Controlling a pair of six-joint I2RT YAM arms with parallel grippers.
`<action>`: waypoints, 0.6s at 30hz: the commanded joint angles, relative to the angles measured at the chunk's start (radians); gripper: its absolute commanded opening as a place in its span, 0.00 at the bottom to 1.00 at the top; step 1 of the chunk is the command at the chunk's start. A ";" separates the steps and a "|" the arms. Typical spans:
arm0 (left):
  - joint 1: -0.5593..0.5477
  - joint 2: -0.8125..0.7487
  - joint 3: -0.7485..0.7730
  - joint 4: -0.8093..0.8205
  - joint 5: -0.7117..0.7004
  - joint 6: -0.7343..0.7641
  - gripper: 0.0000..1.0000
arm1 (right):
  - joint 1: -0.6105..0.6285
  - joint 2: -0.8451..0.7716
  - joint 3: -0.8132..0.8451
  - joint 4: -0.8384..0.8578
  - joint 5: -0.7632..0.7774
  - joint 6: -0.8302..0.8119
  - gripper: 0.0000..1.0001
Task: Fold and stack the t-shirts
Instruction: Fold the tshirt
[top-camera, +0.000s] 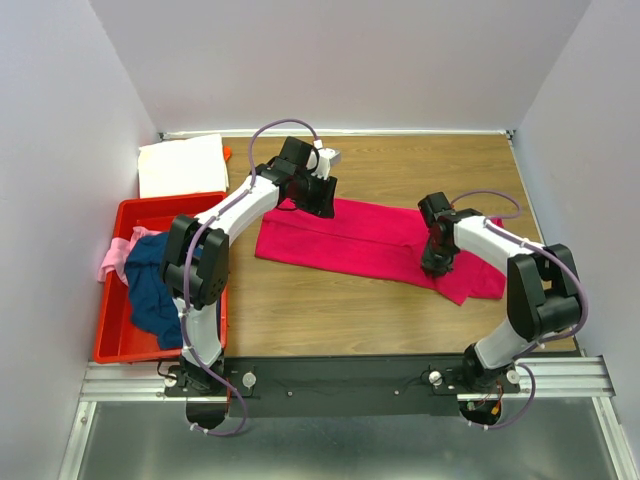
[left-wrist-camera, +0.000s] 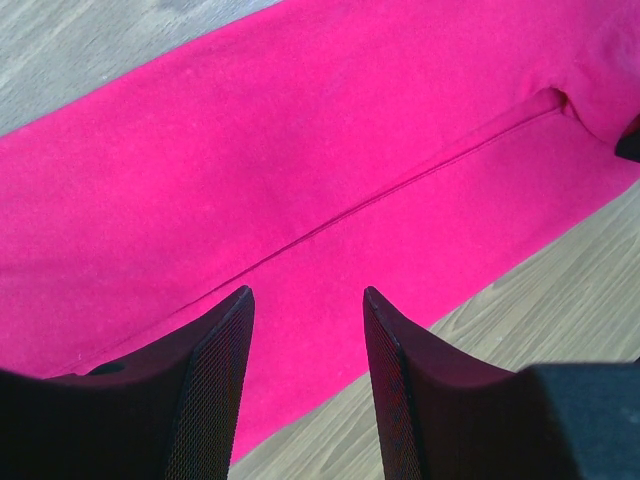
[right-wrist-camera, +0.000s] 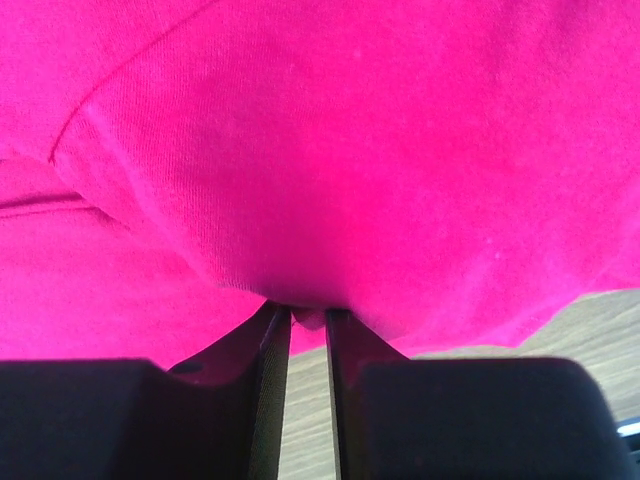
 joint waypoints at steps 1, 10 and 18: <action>0.007 -0.015 0.002 -0.011 -0.013 0.014 0.56 | 0.000 -0.032 -0.017 -0.043 0.014 0.018 0.27; 0.005 -0.014 0.001 -0.009 -0.012 0.009 0.56 | 0.000 -0.072 0.012 -0.080 -0.022 0.010 0.05; 0.005 -0.015 -0.009 -0.017 -0.013 0.009 0.56 | 0.000 -0.066 0.027 -0.097 -0.160 -0.028 0.00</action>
